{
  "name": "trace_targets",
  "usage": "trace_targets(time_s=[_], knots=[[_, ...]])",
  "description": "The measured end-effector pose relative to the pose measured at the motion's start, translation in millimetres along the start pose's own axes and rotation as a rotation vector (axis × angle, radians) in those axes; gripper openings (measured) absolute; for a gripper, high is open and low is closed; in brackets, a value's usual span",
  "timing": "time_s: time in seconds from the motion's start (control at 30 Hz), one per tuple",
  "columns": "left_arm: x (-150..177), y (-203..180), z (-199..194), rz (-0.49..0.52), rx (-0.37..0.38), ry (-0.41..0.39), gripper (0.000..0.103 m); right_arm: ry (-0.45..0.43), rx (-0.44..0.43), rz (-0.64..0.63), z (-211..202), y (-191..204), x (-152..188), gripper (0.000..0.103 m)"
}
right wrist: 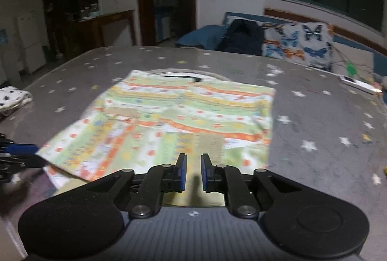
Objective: Fold clothes
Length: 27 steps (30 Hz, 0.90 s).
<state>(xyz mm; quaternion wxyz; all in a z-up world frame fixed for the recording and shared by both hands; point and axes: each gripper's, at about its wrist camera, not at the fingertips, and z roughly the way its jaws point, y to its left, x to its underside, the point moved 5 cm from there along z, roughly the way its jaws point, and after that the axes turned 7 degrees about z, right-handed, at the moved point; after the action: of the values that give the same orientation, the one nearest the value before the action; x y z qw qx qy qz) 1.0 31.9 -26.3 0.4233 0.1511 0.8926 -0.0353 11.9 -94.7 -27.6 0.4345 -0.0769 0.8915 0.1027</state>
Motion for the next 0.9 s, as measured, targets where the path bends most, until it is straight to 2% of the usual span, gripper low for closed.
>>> trace_targets(time_s=[0.3, 0.43, 0.6, 0.7, 0.83, 0.9], knots=[[7.0, 17.2, -11.3, -0.003, -0.016, 0.028, 0.02, 0.069, -0.029, 0.004, 17.1, 5.4, 15.9, 0.013], [-13.7, 13.6, -17.9, -0.019, 0.019, -0.035, 0.021, 0.055, -0.035, 0.009, 10.6, 5.0, 8.1, 0.016], [-48.8, -12.3, 3.2, -0.006, 0.101, -0.101, 0.021, 0.041, -0.071, 0.012, 16.8, 14.6, -1.3, 0.018], [-56.7, -21.5, 30.4, -0.008, 0.125, -0.067, 0.021, 0.051, -0.094, 0.006, 25.2, 21.7, -0.3, 0.022], [-52.5, -19.2, 59.4, -0.01, 0.09, 0.011, 0.021, 0.067, -0.11, 0.0, 29.8, 24.5, 4.4, 0.027], [-47.4, -13.1, 64.1, -0.017, 0.08, 0.022, 0.02, 0.067, -0.106, -0.002, 29.8, 23.2, 5.9, 0.034]])
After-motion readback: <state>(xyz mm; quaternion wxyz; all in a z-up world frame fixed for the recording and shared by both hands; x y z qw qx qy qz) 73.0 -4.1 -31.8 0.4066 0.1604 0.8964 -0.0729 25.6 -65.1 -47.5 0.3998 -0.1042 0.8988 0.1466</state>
